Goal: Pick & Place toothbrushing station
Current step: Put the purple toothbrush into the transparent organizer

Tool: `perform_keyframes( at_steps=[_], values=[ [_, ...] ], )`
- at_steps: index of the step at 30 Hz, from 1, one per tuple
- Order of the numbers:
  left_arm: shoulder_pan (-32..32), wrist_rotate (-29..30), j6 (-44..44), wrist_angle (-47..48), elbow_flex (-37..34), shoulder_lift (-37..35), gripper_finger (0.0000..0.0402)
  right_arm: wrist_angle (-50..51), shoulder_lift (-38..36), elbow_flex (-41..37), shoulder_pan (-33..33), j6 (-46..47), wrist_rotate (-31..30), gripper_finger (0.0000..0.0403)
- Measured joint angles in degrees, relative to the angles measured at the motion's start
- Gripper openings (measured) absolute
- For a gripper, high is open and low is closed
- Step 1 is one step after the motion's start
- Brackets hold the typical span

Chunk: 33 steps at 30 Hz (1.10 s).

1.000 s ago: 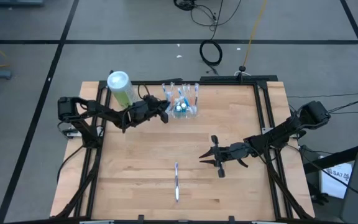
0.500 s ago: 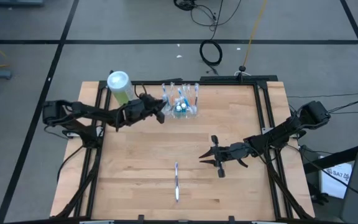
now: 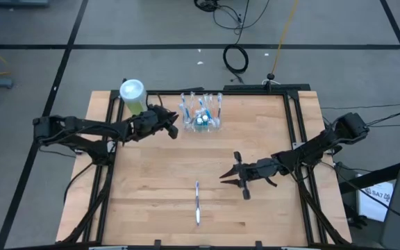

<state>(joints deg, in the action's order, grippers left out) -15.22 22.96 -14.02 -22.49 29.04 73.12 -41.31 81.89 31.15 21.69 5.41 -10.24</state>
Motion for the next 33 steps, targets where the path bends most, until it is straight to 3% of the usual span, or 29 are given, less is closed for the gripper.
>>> perform_keyframes(
  at_steps=[8, 14, 19, 24, 33],
  values=[
    [1.8, 0.0, -5.7, 13.0, 0.0, -7.3, 0.0085, 12.5, 0.0, 7.9, -1.0, 2.0, 0.2, 0.007],
    [6.0, 0.1, -10.9, 19.5, 0.0, -10.6, 0.0085, 16.9, 1.7, 11.0, -1.4, 10.9, 6.1, 0.007],
    [10.1, 0.7, -13.7, 19.8, 0.0, -10.7, 0.0085, 24.6, 7.7, 18.1, -1.4, 16.4, 6.1, 0.007],
    [14.4, 1.7, -16.1, 19.9, 0.0, -10.7, 0.0085, 30.5, 14.6, 25.0, -2.7, 23.5, 10.7, 0.007],
    [20.1, 5.9, -17.3, 18.7, 0.0, -10.7, 0.0085, 29.4, 22.9, 28.3, -3.2, 33.8, 12.1, 0.007]
  ],
)
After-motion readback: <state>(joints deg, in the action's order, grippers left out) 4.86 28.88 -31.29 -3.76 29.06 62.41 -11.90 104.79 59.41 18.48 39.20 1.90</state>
